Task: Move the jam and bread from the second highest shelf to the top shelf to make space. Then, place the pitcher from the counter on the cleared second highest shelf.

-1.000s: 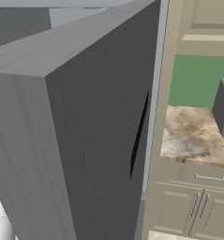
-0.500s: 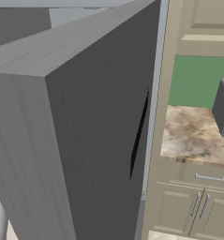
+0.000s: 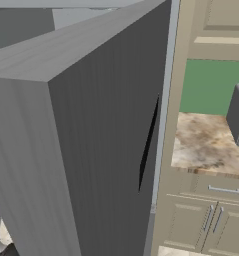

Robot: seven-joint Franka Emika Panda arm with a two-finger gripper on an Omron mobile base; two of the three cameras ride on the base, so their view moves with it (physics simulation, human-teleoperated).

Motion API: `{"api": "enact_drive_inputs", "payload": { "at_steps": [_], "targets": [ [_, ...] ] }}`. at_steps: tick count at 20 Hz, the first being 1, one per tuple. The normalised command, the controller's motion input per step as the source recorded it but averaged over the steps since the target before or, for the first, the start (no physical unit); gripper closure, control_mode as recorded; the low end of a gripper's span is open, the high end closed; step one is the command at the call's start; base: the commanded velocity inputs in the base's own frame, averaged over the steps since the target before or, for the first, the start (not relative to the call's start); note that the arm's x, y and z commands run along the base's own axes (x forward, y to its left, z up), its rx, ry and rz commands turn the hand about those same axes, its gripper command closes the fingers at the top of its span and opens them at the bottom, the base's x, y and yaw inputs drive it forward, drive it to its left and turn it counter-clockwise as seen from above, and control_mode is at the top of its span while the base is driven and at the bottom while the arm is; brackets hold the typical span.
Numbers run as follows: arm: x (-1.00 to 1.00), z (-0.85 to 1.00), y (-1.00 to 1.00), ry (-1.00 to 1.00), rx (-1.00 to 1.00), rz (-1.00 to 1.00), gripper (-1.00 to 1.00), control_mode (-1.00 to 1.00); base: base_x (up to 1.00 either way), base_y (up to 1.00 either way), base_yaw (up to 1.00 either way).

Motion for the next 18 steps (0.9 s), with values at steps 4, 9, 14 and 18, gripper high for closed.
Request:
{"api": "enact_drive_inputs", "payload": {
  "at_steps": [4, 9, 14, 18],
  "targets": [
    [0.13, 0.46, -0.54, 0.0, 0.0, -0.08, 1.0, -1.0, 0.0, 0.0, 0.0],
    [0.29, 0.25, -0.38, -0.03, 0.0, -0.05, 1.0, -1.0, 0.0, 0.0, 0.0],
    [0.41, 0.11, -0.27, -0.05, 0.0, -0.01, 1.0, -1.0, 0.0, 0.0, 0.0],
    [0.6, 0.0, -0.29, 0.0, 0.0, 0.0, 1.0, -1.0, 0.0, 0.0, 0.0]
  ]
}}
